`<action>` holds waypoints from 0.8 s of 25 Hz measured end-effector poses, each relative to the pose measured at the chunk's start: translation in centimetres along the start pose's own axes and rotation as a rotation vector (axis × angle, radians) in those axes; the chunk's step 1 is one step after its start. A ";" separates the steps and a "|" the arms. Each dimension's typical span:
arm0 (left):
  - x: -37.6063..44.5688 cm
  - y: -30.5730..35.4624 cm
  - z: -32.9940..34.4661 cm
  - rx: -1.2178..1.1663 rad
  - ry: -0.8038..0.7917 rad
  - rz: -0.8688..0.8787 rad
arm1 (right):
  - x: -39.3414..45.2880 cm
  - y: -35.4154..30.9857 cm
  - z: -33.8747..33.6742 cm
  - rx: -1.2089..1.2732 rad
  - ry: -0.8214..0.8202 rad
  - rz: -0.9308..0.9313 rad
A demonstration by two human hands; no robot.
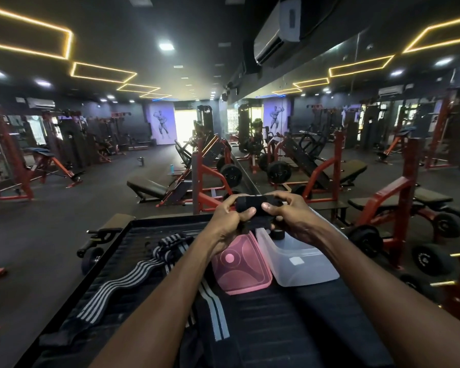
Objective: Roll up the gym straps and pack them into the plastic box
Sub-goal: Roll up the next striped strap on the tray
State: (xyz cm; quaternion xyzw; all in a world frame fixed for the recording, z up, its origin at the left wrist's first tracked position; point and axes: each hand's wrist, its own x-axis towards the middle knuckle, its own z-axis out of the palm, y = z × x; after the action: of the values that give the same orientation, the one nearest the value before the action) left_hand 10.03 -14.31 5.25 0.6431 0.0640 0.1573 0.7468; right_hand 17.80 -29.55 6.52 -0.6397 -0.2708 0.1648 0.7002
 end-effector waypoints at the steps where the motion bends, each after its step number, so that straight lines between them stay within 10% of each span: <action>1: -0.1 0.3 0.2 -0.020 -0.032 -0.042 | 0.1 0.1 -0.2 -0.026 0.001 -0.036; 20: 1.0 -0.6 0.4 0.057 0.099 -0.102 | 3.2 1.3 -1.0 -0.088 -0.086 -0.047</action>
State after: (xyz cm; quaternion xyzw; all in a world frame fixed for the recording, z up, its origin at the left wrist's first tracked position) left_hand 11.24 -14.44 4.80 0.6514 0.1379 0.1488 0.7311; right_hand 21.08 -28.37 5.72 -0.6557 -0.3227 0.1636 0.6627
